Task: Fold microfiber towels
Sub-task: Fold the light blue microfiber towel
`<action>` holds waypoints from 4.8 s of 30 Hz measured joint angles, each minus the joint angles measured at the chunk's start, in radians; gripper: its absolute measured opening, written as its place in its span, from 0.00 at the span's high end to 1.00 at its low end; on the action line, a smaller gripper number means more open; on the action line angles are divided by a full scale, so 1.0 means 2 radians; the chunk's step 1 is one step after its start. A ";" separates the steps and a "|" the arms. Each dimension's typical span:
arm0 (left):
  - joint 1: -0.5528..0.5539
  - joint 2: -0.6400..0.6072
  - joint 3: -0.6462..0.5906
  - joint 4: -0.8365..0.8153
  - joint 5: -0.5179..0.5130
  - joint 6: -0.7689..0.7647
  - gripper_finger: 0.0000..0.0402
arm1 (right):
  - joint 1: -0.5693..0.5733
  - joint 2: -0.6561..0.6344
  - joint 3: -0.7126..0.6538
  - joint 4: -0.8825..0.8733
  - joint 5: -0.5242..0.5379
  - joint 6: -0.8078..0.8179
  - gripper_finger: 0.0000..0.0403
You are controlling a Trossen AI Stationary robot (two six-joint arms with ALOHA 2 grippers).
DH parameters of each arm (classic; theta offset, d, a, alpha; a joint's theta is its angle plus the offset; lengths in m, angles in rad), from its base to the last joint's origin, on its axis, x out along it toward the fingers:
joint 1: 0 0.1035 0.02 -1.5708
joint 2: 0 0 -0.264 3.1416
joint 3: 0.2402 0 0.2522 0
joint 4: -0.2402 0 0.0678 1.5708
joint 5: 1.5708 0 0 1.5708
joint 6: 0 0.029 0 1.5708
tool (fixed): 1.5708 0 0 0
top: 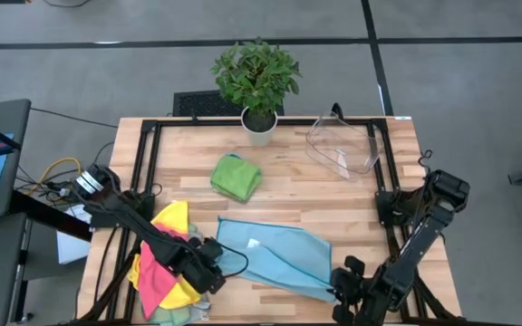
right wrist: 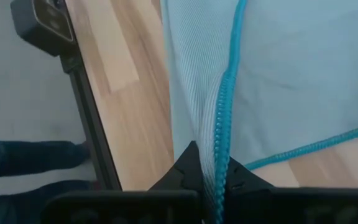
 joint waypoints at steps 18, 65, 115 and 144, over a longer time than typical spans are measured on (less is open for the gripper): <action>0.149 -0.011 0.005 0.203 0.045 0.359 0.53 | 0.023 0.000 0.000 -0.006 0.001 0.008 0.93; 0.212 0.176 0.128 0.134 0.254 0.593 0.72 | 0.023 0.000 0.000 -0.006 0.000 0.026 0.92; 0.340 -0.035 0.363 -0.402 -0.017 0.573 1.00 | -0.340 -0.352 0.000 -0.237 0.061 -0.392 0.97; 0.069 -0.023 0.150 -0.083 0.118 0.217 1.00 | 0.012 -0.069 0.000 -0.064 0.013 -0.009 0.95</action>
